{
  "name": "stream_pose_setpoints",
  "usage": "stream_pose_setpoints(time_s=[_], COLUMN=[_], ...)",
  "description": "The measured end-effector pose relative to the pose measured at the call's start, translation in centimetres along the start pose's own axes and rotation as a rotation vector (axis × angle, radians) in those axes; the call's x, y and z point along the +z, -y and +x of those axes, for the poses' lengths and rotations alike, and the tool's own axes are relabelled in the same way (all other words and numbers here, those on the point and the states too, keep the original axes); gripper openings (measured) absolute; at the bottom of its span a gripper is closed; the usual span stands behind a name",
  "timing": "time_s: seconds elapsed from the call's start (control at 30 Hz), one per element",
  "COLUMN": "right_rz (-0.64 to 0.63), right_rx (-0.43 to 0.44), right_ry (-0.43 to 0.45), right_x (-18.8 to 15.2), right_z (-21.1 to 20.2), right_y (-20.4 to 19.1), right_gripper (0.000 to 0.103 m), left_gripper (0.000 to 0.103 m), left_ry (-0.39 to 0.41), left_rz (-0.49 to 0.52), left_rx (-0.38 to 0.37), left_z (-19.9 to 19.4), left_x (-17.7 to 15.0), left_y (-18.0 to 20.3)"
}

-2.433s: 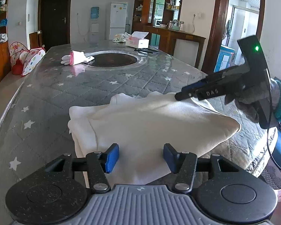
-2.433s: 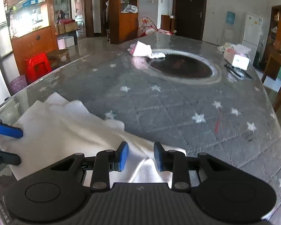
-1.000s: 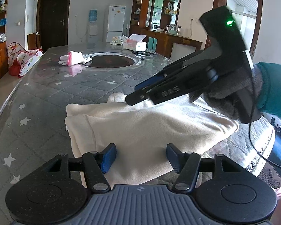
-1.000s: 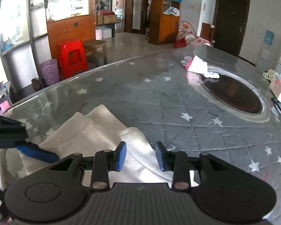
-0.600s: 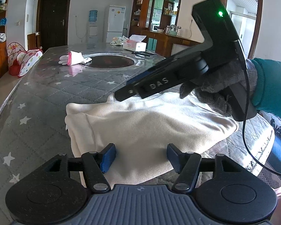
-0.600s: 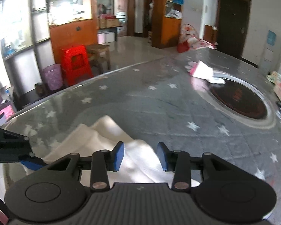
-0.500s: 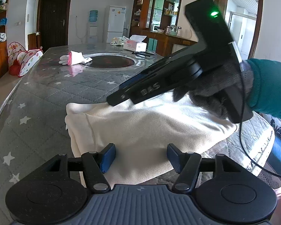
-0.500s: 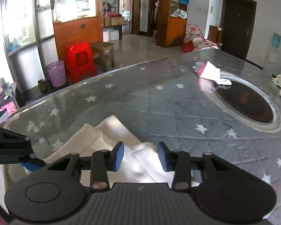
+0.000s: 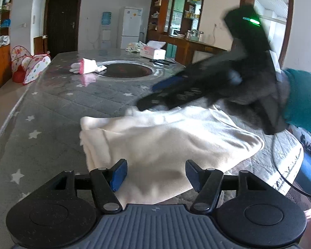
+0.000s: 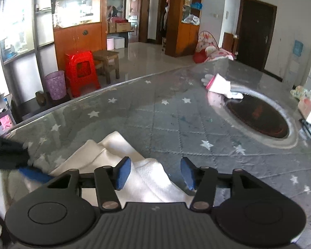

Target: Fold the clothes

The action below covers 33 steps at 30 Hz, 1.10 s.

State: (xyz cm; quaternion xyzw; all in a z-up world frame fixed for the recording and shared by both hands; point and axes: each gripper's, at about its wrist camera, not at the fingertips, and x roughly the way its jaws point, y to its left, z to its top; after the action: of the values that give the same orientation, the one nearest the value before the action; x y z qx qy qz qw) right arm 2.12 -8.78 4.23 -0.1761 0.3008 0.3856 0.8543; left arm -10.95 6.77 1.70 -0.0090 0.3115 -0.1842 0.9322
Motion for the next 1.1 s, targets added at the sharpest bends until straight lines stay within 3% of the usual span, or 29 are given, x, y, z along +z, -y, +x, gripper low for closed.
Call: stream_pose_setpoints(time_s=[0.37, 0.7, 0.97, 1.07, 1.1], right_rz=[-0.110, -0.228, -0.305, -0.331, -0.335], right_rx=[0.043, 0.167, 0.183, 0.152, 0.140], right_ry=[-0.005, -0.015, -0.015, -0.017, -0.019], right_x=[-2.6, -3.6, -3.9, -4.1, -4.1], right_z=[-4.9, -4.5, -2.2, -1.2, -1.0], right_y=[-3.6, -9.4, -13.2, -14.1, -14.2], right_gripper=[0.055, 0.052, 0.050, 0.042, 0.035], left_gripper=[0.064, 0.064, 0.065, 0.065, 0.066], left_ry=[-0.013, -0.004, -0.007, -0.018, -0.023], left_rz=[-0.091, -0.198, -0.368, -0.430, -0.451], left_rx=[0.135, 0.193, 0.115, 0.080, 0.070], left_z=[-0.9, -2.5, -2.4, -1.9, -1.8], left_x=[-0.5, 0.3, 1.6, 1.7, 1.7], left_y=[-2.1, -4.5, -6.7, -7.1, -7.2])
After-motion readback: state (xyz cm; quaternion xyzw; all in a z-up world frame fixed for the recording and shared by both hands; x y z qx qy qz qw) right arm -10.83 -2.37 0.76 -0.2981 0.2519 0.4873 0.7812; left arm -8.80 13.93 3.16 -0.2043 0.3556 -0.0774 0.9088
